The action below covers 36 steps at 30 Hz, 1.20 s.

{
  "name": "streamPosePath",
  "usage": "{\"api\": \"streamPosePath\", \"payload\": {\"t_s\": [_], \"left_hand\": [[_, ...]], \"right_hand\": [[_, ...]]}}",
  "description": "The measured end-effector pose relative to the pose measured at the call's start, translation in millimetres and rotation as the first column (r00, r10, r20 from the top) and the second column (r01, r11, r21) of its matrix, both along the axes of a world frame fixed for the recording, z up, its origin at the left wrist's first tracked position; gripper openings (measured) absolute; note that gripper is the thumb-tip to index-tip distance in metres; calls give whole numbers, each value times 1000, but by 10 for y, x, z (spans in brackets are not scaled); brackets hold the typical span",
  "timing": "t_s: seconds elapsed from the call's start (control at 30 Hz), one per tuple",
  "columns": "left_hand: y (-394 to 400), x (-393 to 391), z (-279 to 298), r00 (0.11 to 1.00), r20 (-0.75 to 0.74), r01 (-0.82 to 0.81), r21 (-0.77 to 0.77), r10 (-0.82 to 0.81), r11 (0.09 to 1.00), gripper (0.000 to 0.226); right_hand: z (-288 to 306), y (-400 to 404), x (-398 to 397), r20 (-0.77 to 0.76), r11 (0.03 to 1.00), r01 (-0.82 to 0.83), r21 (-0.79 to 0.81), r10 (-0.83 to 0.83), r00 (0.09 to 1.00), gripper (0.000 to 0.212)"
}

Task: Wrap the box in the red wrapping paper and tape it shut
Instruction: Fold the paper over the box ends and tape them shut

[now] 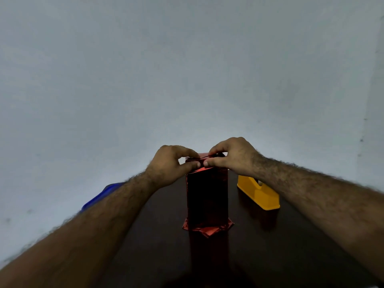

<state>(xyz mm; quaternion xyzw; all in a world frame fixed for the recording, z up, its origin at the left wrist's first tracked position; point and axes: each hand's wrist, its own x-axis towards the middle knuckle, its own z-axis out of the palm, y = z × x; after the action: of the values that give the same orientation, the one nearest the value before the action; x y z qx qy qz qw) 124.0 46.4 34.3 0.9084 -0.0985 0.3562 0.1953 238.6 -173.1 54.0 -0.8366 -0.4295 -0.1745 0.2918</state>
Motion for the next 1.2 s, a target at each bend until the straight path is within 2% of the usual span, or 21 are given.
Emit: {"api": "streamPosePath", "payload": {"t_s": [0.13,0.23,0.3,0.37,0.43,0.47,0.57,0.67,0.73,0.8,0.93,1.2], "left_hand": [[82,-27,60,989,-132,73,36,-67,997,36],[91,-20,46,989,-137,60,77,-49,995,38],[81,-41,30,992,-123,39,76,-30,996,37],[75,-69,7,994,-109,29,56,-23,998,37],[61,-86,-25,995,-99,29,23,-27,999,37],[50,-93,-46,995,-95,33,5,-33,999,38],[25,-88,-91,997,-74,30,-26,-31,999,38],[1,-68,-140,999,-35,21,-46,-23,999,40],[0,-72,-161,1000,-22,11,-44,-12,999,41],[3,-45,-166,999,-17,26,-52,-27,998,41],[57,-6,-145,999,-26,18,-41,-19,999,40],[59,30,-147,999,-30,27,-41,-29,999,38]], "right_hand": [[44,-31,-20,-21,1000,-8,-26,7,1000,46],[46,-53,-31,-63,999,-27,-26,26,998,47],[19,-75,-23,-151,993,-63,98,77,985,48],[-35,-116,13,-264,939,-36,342,133,955,42],[-93,-192,136,-350,859,104,501,91,932,27],[-136,-254,217,-398,838,198,509,25,917,22],[-319,-475,518,-511,817,470,333,-262,819,26],[-515,-697,719,-412,781,625,19,-563,716,38],[-599,-786,777,-375,743,661,-104,-645,666,39],[-631,-871,833,-409,722,674,-157,-668,621,34],[-663,-887,891,-638,741,647,-182,-590,495,27],[-633,-773,958,-756,722,644,-252,-563,335,17]]}}
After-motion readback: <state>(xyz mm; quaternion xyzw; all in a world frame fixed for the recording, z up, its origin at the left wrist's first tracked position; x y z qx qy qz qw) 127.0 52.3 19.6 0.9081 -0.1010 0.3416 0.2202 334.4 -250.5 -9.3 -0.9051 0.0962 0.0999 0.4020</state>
